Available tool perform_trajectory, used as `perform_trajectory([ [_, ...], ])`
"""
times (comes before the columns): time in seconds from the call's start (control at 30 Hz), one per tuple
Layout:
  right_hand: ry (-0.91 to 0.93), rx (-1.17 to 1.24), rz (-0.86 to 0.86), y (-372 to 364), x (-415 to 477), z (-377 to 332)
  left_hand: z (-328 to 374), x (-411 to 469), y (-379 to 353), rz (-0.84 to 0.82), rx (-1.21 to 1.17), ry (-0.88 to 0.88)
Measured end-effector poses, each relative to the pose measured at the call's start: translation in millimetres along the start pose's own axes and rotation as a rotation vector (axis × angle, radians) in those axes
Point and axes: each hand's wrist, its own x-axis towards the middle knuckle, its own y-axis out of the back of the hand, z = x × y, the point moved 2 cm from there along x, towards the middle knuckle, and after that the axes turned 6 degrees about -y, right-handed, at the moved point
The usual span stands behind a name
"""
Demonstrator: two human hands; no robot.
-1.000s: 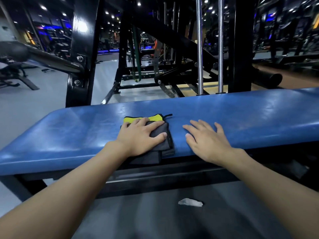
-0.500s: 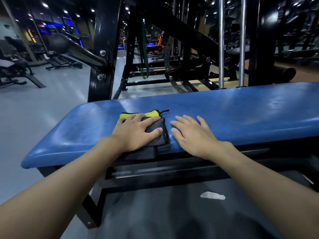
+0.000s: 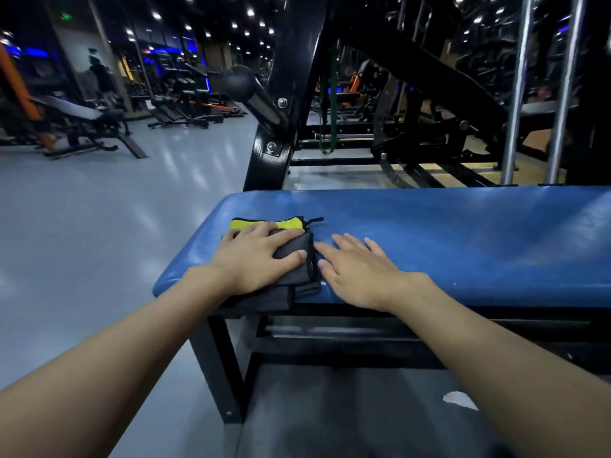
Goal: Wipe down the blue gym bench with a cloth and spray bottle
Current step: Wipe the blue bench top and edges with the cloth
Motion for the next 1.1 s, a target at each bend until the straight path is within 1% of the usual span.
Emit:
perform_trajectory([
  [0.1, 0.017, 0.007, -0.012, -3, 9, -18, -30, -12, 2, 0.01, 0.003, 0.029],
  [0.23, 0.034, 0.01, -0.011, -5, 15, -21, -70, -35, 10, 0.038, -0.011, 0.085],
  [0.3, 0.047, 0.006, -0.013, -5, 16, -19, -85, -45, 12, 0.014, -0.043, 0.091],
  [0.37, 0.051, 0.005, -0.005, -1, 16, -15, -93, -49, 14, -0.03, -0.06, 0.053],
  [0.43, 0.006, -0.006, 0.01, 3, 15, -4, -99, -52, 17, -0.066, -0.125, 0.006],
  [0.53, -0.107, -0.035, -0.042, 2, 12, 13, -111, -58, 21, -0.089, -0.317, -0.02],
  [0.57, -0.117, -0.058, -0.05, -1, 12, 15, -115, -59, 21, -0.096, -0.315, -0.038],
  [0.63, -0.106, -0.087, -0.043, -5, 12, 13, -119, -57, 17, -0.097, -0.255, -0.068],
  [0.7, -0.091, -0.065, -0.033, -1, 13, 14, -113, -56, 12, -0.089, -0.182, -0.099],
  [0.83, -0.113, -0.067, 0.037, 10, 12, 32, -86, -60, 4, 0.048, 0.062, -0.223],
  [0.9, -0.161, -0.068, 0.007, 5, 9, 38, -71, -60, -3, 0.123, 0.144, -0.257],
  [1.0, -0.166, -0.072, -0.006, -2, 9, 37, -60, -56, -11, 0.197, 0.194, -0.29],
  [1.1, -0.137, -0.059, 0.003, 4, 5, 39, -69, -55, -5, 0.155, 0.142, -0.318],
])
